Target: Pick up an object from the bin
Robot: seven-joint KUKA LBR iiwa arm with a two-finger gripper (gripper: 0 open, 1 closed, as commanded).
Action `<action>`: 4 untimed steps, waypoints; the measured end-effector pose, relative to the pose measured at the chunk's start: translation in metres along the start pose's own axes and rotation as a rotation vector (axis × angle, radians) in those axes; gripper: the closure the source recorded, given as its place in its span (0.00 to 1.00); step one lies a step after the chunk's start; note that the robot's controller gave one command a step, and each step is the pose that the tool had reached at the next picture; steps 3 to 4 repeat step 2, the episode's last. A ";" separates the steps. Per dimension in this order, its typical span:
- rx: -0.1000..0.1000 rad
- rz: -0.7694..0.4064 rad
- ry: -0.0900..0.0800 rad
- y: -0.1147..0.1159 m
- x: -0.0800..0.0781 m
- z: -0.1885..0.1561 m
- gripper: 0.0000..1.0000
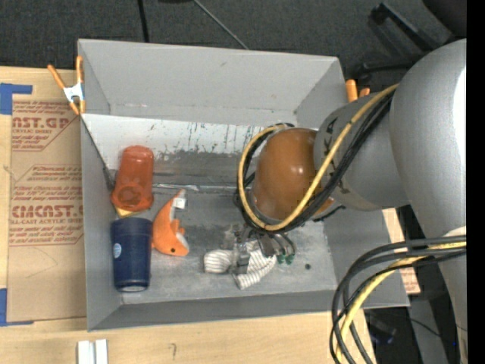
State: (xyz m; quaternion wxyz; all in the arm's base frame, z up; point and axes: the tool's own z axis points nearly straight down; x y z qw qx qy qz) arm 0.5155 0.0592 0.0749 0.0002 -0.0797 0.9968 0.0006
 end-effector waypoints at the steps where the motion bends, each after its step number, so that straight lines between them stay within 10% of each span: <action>1: 0.000 0.000 0.000 0.000 0.000 0.000 1.00; 2: 0.001 0.000 -0.003 0.003 0.006 -0.150 1.00; 4: 0.001 0.000 -0.003 0.003 0.006 -0.150 1.00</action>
Offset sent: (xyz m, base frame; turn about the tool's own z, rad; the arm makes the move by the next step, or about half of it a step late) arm -0.0069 0.0016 0.1499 0.0004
